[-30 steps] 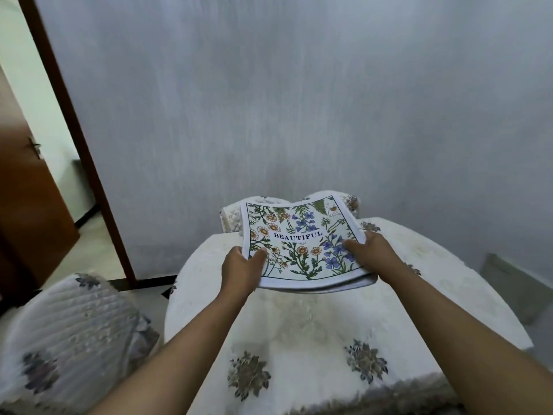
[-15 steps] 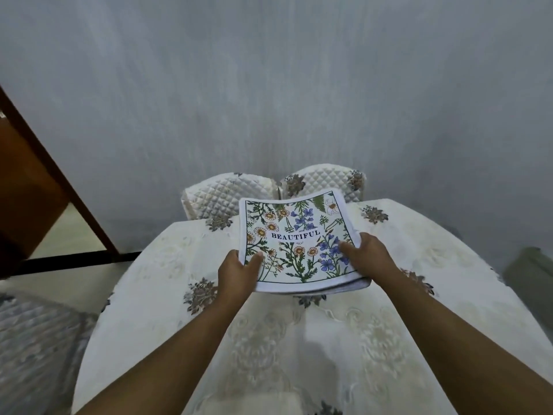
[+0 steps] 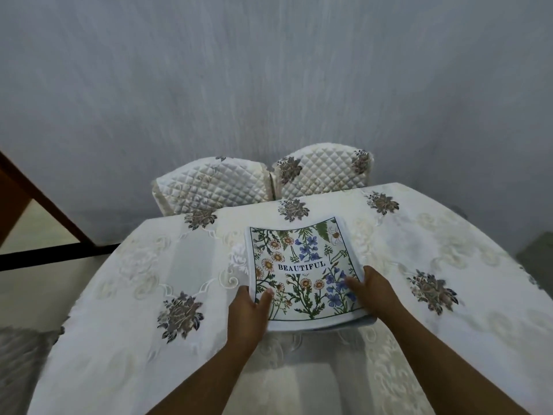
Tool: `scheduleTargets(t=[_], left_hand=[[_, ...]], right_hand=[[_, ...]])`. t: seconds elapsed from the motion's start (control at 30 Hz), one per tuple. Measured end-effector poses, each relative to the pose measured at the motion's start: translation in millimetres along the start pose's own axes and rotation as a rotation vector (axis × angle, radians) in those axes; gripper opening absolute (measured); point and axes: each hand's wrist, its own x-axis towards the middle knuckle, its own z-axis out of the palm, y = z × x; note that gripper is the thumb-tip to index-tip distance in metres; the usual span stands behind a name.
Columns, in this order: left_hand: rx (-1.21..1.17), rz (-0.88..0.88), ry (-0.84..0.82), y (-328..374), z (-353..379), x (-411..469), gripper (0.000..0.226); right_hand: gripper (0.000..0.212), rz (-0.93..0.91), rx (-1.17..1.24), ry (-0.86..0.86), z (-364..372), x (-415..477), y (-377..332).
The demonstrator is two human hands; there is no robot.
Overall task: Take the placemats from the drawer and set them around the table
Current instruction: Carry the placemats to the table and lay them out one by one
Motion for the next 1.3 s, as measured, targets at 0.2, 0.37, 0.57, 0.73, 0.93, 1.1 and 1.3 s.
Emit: scheduleTargets(t=[0.2, 0.37, 0.57, 0.73, 0.93, 1.1, 1.3], left_hand=[[0.078, -0.043, -0.09, -30.8, 43.0, 6.9, 0.036], [0.211, -0.094, -0.145, -50.5, 62.0, 12.3, 0.038], [0.361, -0.065, -0.101, -72.2, 61.8, 20.3, 0.043], [0.327, -0.022, -0.058, -62.8, 63.0, 19.8, 0.038], [0.458, 0.047, -0.055, -48.7, 60.8, 15.2, 0.036], [0.182, -0.106, -0.122, -28.1, 52.9, 8.9, 0.005], [0.158, -0.026, 0.049, -10.3, 3.8, 2.6, 0.016]], right_hand=[[0.028, 0.058, -0.047, -0.009, 23.0, 22.3, 37.7], [0.03, 0.131, -0.067, -0.004, 39.2, 28.2, 61.8], [0.027, 0.207, -0.138, 0.073, 56.8, 35.0, 70.0], [0.03, 0.184, -0.146, 0.142, 63.7, 29.8, 62.3], [0.022, 0.093, -0.003, 0.205, 52.4, 23.5, 44.0], [0.025, -0.007, -0.023, 0.195, 37.1, 10.6, 25.6], [0.026, -0.123, -0.039, 0.183, 9.2, -18.5, -4.0]])
